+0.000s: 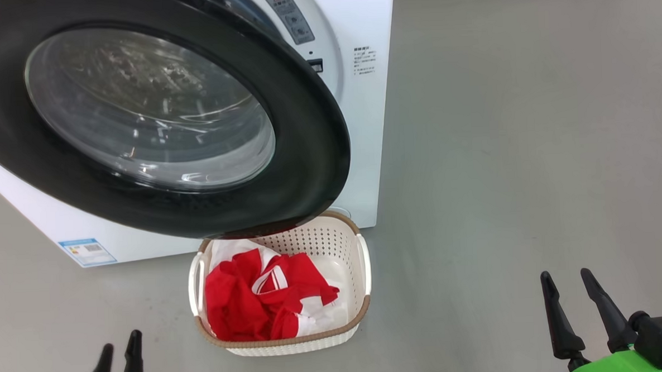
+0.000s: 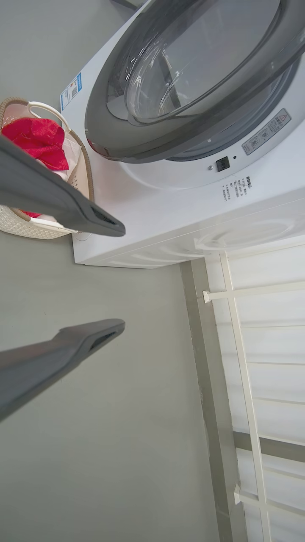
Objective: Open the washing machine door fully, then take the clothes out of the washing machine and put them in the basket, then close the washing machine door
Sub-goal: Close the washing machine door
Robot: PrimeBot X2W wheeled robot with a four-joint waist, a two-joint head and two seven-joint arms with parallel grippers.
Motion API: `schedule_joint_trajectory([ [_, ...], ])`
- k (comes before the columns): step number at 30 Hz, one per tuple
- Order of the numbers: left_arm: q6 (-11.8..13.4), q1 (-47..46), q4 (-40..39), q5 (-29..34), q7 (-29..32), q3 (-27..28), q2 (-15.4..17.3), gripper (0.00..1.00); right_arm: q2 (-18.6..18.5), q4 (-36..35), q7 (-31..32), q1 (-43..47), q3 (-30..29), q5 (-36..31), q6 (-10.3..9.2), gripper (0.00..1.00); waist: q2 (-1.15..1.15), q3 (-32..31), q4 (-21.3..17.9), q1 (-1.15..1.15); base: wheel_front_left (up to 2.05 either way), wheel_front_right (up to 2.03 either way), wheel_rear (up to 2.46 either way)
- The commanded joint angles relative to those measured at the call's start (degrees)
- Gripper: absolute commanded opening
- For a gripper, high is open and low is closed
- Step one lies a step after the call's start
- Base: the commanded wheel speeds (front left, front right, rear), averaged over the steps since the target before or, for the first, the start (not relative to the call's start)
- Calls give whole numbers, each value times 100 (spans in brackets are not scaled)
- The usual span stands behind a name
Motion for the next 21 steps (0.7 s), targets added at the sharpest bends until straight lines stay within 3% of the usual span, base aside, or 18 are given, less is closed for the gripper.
schedule_joint_trajectory([
  [1, -37, -16, -189, 413, -53, 403, 54, 100, -77, -144, -37, -15, 93, -94, 28, 100, 0, -45, -18, 0, 0, 0, 0],
  [7, -37, 197, -503, 2091, -53, 945, -219, 100, -77, -168, -37, 39, 40, -102, 28, 100, 0, -80, -38, 0, 0, 0, 0],
  [8, -37, 197, -503, 2091, -53, 945, -219, 100, -77, -168, -37, 39, 40, -102, 28, 100, 0, -80, -38, 0, 0, 0, 0],
  [14, -37, 350, -998, 3472, -53, 1602, -747, 100, -77, -204, -37, 45, 1, -69, 28, 100, 0, -91, -44, 0, 0, 0, 0],
  [21, -37, 539, -1275, 4067, -53, 1791, -1113, 100, -77, -221, -37, 45, -1, -52, 28, 100, 0, -97, -42, 0, 0, 0, 0],
])
